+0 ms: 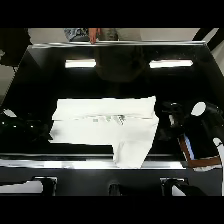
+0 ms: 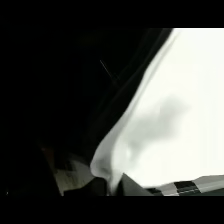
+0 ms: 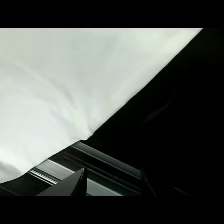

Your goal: Fold the shirts.

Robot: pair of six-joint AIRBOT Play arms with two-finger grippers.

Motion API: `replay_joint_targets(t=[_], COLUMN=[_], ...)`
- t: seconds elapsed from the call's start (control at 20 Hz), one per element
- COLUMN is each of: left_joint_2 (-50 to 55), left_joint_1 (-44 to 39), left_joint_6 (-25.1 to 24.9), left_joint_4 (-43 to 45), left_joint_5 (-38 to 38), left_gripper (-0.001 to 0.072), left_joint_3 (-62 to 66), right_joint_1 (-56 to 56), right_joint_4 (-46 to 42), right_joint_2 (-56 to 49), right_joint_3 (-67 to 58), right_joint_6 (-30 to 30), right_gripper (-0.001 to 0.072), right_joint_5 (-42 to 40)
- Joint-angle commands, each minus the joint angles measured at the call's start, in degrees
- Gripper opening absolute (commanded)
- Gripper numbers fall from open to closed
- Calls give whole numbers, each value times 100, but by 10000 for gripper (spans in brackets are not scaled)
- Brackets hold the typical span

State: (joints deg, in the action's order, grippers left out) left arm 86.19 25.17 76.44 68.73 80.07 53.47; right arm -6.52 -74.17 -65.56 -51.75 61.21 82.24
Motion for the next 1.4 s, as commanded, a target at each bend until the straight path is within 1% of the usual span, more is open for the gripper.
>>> replay_joint_targets(t=[0.0, 0.05, 0.1, 0.2, 0.3, 0.4, 0.55, 0.65, 0.75, 0.85, 0.9, 0.95, 1.05, 1.1, 1.15, 1.2, 1.3, 1.35], left_joint_2=[-9, -26, -46, -92, -164, -212, -258, -267, -267, -267, -267, -267, -297, -354, -452, -584, -772, -752], left_joint_1=[-66, -48, -48, -52, -50, -50, -50, -52, -52, -52, -52, -52, -50, -52, -50, -52, -81, -138], left_joint_6=[-2, -4, -57, -155, -192, -289, -302, -304, -321, -319, -319, -321, -326, -442, -566, -577, -483, -446], left_joint_4=[-81, -83, -81, -83, -83, -85, -85, -85, -85, -87, -109, -127, -127, -186, -323, -439, -809, -957], left_joint_5=[-173, -175, -175, -170, -173, -170, -170, -177, -201, -264, -275, -278, -302, -304, -302, -306, -304, -308], left_gripper=[36, 25, 25, 24, 24, 24, 25, 25, 25, 25, 24, 25, 24, 24, 24, 23, 22, 21], left_joint_3=[-122, -120, -114, -109, -109, -109, -109, -109, -109, -109, -111, -109, -92, -28, 66, 212, 595, 855], right_joint_1=[0, 0, 0, 0, 0, 0, 0, 0, 0, 0, 0, 0, -2, -2, 0, 0, 0, 0], right_joint_4=[46, 181, 376, 1073, 1552, 1703, 2326, 2468, 2468, 2474, 2514, 2511, 2494, 2472, 2371, 2302, 2223, 2159], right_joint_2=[81, 144, 254, 542, 723, 717, 715, 656, 439, 197, 118, 105, 201, 289, 391, 466, 452, 374], right_joint_3=[157, 380, 704, 1438, 2116, 2577, 2988, 3132, 3143, 3141, 3139, 3130, 2949, 2730, 2433, 2094, 1276, 883], right_joint_6=[-9, -17, -15, -20, -39, -35, -37, -35, -15, 13, 4, -24, -463, -612, -619, -608, -525, -426], right_gripper=[432, 449, 492, 519, 525, 524, 522, 512, 468, 317, 149, 48, 46, 46, 45, 45, 45, 45], right_joint_5=[46, -15, -168, -640, -1069, -1484, -2085, -2376, -2494, -2516, -2463, -2474, -2332, -2188, -2028, -1871, -1598, -1663])
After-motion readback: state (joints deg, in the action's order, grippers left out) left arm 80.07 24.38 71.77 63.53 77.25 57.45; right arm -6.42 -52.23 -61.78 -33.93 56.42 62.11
